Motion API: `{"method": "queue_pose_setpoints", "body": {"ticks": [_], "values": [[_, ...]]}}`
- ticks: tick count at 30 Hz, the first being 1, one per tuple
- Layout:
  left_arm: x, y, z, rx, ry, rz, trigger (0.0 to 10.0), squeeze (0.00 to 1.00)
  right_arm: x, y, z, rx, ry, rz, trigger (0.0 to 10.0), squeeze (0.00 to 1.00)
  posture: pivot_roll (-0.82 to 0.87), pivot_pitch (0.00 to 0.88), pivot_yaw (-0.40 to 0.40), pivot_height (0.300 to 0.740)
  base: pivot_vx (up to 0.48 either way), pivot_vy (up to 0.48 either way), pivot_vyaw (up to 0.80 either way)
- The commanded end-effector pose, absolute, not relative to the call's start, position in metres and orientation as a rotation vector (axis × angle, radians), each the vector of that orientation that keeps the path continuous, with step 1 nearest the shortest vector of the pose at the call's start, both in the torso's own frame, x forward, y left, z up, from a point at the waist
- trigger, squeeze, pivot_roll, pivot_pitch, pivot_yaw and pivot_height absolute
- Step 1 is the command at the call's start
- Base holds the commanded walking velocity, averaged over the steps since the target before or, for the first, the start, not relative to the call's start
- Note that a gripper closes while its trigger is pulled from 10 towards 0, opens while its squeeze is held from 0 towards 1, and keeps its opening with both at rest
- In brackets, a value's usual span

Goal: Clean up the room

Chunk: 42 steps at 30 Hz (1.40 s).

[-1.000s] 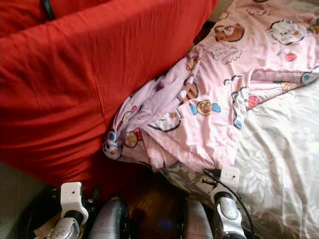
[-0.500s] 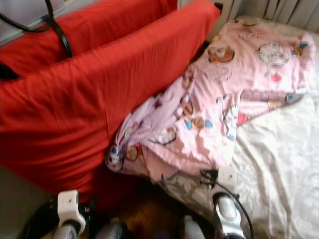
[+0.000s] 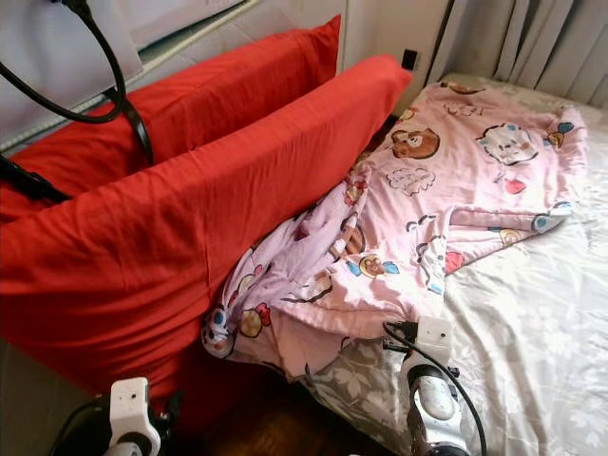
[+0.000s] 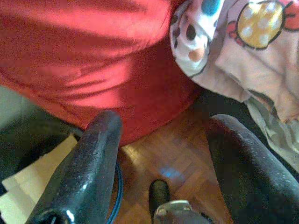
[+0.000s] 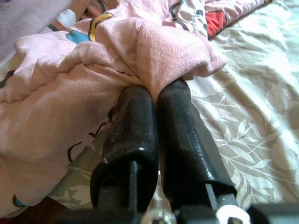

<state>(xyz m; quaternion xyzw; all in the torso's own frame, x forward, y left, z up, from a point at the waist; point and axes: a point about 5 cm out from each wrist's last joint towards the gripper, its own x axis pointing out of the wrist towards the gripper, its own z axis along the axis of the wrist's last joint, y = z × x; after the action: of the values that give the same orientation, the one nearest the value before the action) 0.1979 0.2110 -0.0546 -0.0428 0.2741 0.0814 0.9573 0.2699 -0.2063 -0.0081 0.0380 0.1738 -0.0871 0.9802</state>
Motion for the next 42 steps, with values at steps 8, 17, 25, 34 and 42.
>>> {"method": "queue_pose_setpoints", "body": {"ticks": [8, 17, 25, 34, 42], "values": [[0.184, 0.214, -0.066, -0.085, 0.637, 0.197, 10.0, 0.0, 0.269, -0.206, -0.009, 0.062, 0.354, -0.163, 10.0, 0.0, -0.02, 0.091, -0.011, 0.74, 0.0, 0.0, 0.0], [0.176, 0.213, -0.071, -0.092, 0.667, 0.2, 10.0, 0.0, 0.267, -0.209, -0.009, 0.051, 0.356, -0.174, 10.0, 0.0, -0.02, 0.101, -0.011, 0.74, 0.0, 0.0, 0.0], [0.168, 0.212, -0.077, -0.092, 0.709, 0.202, 10.0, 0.0, 0.265, -0.212, -0.011, 0.039, 0.361, -0.198, 10.0, 0.0, -0.02, 0.115, -0.009, 0.74, 0.0, 0.0, 0.0], [0.168, 0.213, -0.077, -0.086, 0.721, 0.193, 10.0, 0.0, 0.268, -0.208, -0.009, 0.045, 0.354, -0.2, 10.0, 0.0, 0.0, 0.128, -0.007, 0.74, 0.0, 0.0, 0.0], [0.162, 0.214, -0.08, -0.086, 0.742, 0.197, 10.0, 0.0, 0.267, -0.208, -0.01, 0.046, 0.357, -0.201, 10.0, 0.0, 0.0, 0.136, -0.005, 0.74, 0.0, 0.0, 0.0]]}}
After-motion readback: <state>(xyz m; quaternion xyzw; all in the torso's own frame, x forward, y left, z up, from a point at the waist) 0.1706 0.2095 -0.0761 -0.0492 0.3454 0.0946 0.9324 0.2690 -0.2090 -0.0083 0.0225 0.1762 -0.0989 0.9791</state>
